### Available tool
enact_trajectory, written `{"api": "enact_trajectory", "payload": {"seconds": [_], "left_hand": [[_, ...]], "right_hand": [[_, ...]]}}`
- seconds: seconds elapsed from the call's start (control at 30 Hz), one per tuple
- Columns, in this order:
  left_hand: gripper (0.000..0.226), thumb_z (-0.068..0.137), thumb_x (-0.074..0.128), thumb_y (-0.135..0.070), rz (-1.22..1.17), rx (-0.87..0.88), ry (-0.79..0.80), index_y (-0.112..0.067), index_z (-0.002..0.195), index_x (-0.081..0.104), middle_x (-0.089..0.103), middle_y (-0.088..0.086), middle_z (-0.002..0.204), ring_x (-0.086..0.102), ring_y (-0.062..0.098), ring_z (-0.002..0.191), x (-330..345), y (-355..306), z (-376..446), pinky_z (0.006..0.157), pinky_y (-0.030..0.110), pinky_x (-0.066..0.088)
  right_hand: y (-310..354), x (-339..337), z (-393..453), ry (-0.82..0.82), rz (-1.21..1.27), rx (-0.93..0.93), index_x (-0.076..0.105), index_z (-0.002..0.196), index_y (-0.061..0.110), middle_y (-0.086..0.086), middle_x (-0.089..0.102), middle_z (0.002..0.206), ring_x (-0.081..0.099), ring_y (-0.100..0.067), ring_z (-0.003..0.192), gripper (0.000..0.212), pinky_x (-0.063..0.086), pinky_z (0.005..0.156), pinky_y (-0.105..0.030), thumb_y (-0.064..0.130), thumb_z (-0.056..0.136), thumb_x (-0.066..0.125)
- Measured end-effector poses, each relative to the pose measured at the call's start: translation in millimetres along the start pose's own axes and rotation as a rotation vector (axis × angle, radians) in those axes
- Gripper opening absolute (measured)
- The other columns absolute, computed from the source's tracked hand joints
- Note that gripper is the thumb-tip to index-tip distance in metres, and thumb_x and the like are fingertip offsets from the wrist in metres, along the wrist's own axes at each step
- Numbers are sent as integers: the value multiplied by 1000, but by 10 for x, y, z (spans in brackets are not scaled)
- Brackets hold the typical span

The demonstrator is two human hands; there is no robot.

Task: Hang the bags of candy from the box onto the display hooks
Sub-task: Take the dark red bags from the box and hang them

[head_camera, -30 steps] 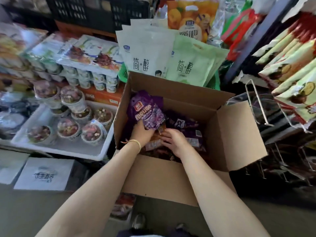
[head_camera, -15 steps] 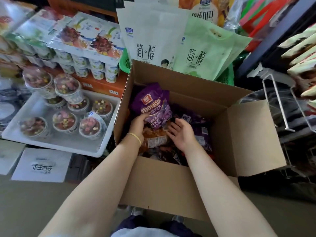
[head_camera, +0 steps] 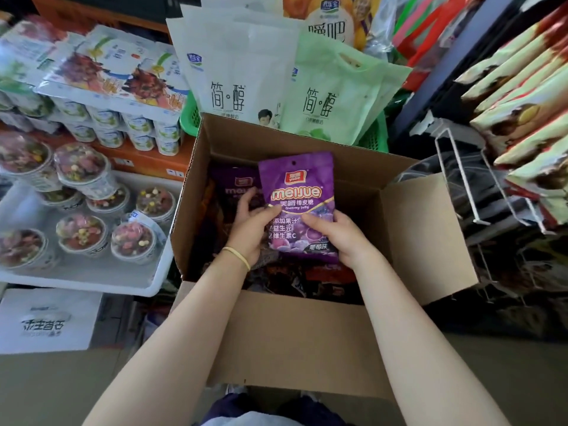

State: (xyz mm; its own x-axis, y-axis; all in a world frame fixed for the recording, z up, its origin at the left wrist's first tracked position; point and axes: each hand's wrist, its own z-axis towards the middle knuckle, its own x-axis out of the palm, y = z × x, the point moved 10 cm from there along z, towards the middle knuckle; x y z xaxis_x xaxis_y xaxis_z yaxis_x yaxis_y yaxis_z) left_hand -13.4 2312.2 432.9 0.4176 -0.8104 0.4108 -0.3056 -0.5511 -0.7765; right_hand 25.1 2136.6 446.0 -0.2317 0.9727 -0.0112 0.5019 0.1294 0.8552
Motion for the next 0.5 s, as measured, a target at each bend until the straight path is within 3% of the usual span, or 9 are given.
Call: {"api": "enact_trajectory", "payload": {"seconds": [0.07,0.13,0.2,0.33,0.4,0.5], "left_hand": [[38,93,69,-14,24,-5,97,-15,128,55,73,14,114,73,28,100,292,-39,-104,83,41,60],[22,94,70,-25,164,43,199,-13,112,67,74,11,112,74,23,96,574,-105,-243,81,36,60],[27,88,75,-35,276,132,212,-14,106,73,77,3,105,74,18,96,759,-229,-373,82,36,61],[21,89,75,-31,294,325,107,-11,97,75,75,-3,85,68,8,78,1026,-558,-749,55,23,55],[21,94,69,-32,280,400,116,-12,96,75,76,0,90,69,14,82,1253,-632,-969,62,25,57],[24,98,62,-32,274,511,159,-13,97,75,78,11,99,72,23,92,1686,-723,-1382,84,40,58]], "right_hand": [[182,-69,-146,2,65,-54,68,109,13,-11,76,106,74,-30,98,28,57,94,-44,12,83,79],[343,-152,-307,-5,98,-124,69,108,16,-10,77,106,74,-26,96,24,57,93,-42,12,85,76],[490,-276,-481,-26,104,-194,70,109,17,-8,76,108,73,-23,97,26,56,94,-41,16,84,76],[887,-542,-929,-62,38,-376,74,102,20,-3,78,99,73,-18,87,19,57,80,-35,19,83,78],[1084,-707,-1184,-57,41,-451,75,99,21,-1,78,93,72,-16,81,16,56,73,-31,12,86,76],[1319,-1030,-1611,4,53,-548,74,101,25,-2,78,99,74,-20,91,23,60,81,-36,7,87,73]]}}
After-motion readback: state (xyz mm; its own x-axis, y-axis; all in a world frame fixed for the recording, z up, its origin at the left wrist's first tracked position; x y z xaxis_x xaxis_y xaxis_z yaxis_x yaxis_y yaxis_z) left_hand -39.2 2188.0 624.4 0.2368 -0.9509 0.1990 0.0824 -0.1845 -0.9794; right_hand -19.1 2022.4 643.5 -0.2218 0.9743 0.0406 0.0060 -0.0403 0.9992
